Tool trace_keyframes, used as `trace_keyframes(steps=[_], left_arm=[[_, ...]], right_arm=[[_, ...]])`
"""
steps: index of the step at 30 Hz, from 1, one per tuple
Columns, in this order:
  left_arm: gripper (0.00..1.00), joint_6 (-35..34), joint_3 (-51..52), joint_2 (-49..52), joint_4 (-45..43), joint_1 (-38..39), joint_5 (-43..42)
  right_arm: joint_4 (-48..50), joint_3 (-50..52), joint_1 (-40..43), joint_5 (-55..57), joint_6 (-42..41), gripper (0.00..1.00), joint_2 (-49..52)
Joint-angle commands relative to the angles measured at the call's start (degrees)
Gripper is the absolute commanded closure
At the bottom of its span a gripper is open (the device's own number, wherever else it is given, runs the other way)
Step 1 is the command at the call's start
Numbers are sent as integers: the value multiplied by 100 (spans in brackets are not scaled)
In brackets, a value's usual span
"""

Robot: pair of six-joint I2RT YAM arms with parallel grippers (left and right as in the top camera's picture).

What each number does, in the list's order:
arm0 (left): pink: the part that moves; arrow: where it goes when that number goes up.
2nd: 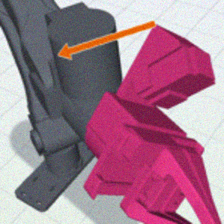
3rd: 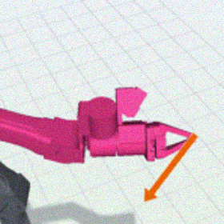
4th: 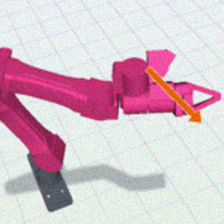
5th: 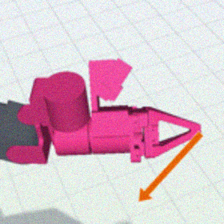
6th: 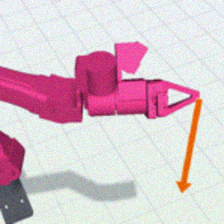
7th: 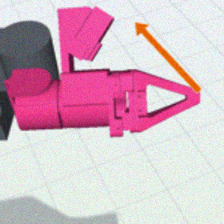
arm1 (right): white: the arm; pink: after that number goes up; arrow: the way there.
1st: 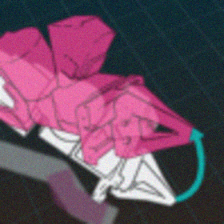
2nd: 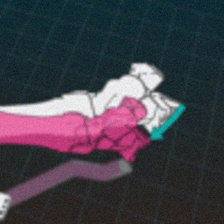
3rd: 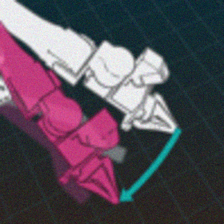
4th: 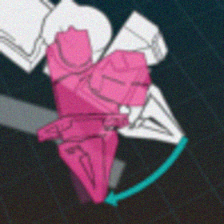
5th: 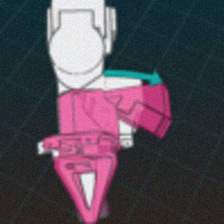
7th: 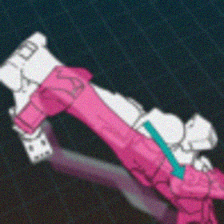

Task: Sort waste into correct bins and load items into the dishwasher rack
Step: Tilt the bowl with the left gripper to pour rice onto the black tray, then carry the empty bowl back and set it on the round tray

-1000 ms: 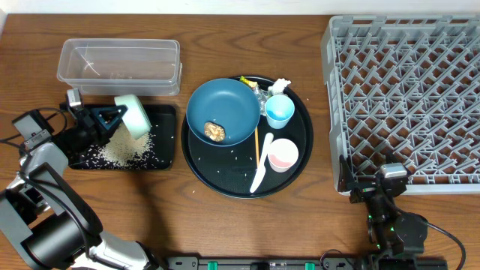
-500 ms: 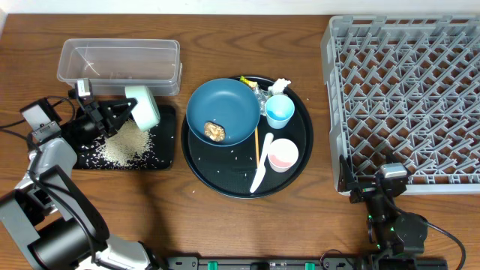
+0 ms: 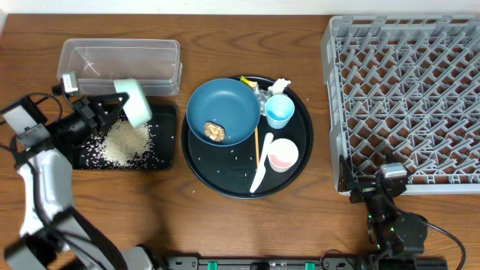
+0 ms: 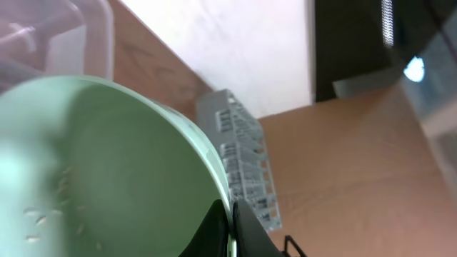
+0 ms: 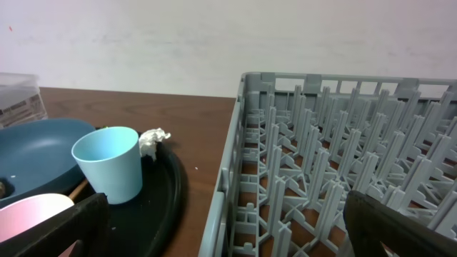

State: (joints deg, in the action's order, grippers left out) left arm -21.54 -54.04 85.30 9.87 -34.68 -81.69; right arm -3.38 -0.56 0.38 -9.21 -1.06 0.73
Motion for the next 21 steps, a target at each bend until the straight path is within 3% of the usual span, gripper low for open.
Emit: trace_keyframes(steps=[1,3,5,10,14,18,21], left_arm=[[94,809,-17,-177,557,-17,787],[94,1364,-17,-127,1062,-17,1104],[94,1408,-17,-13,1445,-17,1676],[94,1401,-173,-109,1349,11,916],[94,1405,-426,-715,1475,179,920],[94,1528,-470,-1615,1613,579,1967],[94,2146,-470,-2179,2234,1169,3364]], right_arm=[[-7,24,50,-4,-59,1,2],[-7,24,50,-2,-61,1,2],[-7,24,50,-4,-61,1,2],[-7,24,50,-2,-61,1,2],[-7,24,50,-2,-61,1,2],[-7,24,50,-4,-61,1,2],[-7,24,50,-2,-61,1,2]])
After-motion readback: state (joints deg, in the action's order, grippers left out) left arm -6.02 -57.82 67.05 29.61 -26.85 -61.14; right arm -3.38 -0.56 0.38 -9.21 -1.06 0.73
